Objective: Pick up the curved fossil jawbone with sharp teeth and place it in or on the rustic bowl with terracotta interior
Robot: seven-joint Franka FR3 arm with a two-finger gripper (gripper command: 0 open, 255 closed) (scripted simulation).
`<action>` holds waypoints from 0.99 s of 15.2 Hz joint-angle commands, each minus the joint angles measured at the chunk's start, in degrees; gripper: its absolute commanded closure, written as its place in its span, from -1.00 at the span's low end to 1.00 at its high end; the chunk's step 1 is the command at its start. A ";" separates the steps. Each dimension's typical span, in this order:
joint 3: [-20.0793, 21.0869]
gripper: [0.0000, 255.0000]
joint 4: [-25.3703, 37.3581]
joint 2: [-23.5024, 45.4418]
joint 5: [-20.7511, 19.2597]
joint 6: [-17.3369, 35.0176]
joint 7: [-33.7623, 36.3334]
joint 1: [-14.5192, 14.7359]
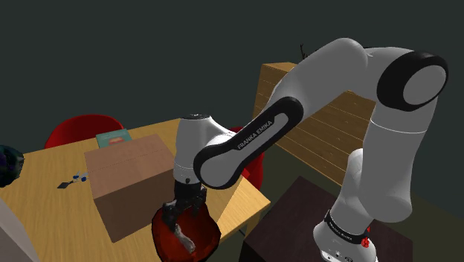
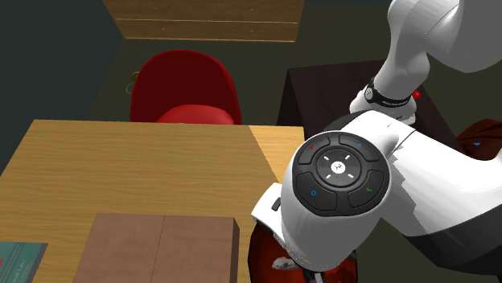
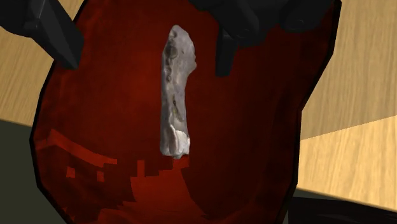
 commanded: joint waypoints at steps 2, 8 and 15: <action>0.00 -1.00 0.00 0.00 0.00 0.00 0.00 0.00; -0.45 -1.00 1.48 -5.36 0.81 -6.96 -0.65 -1.22; -0.45 -1.00 1.48 -5.36 0.81 -6.96 -0.65 -1.21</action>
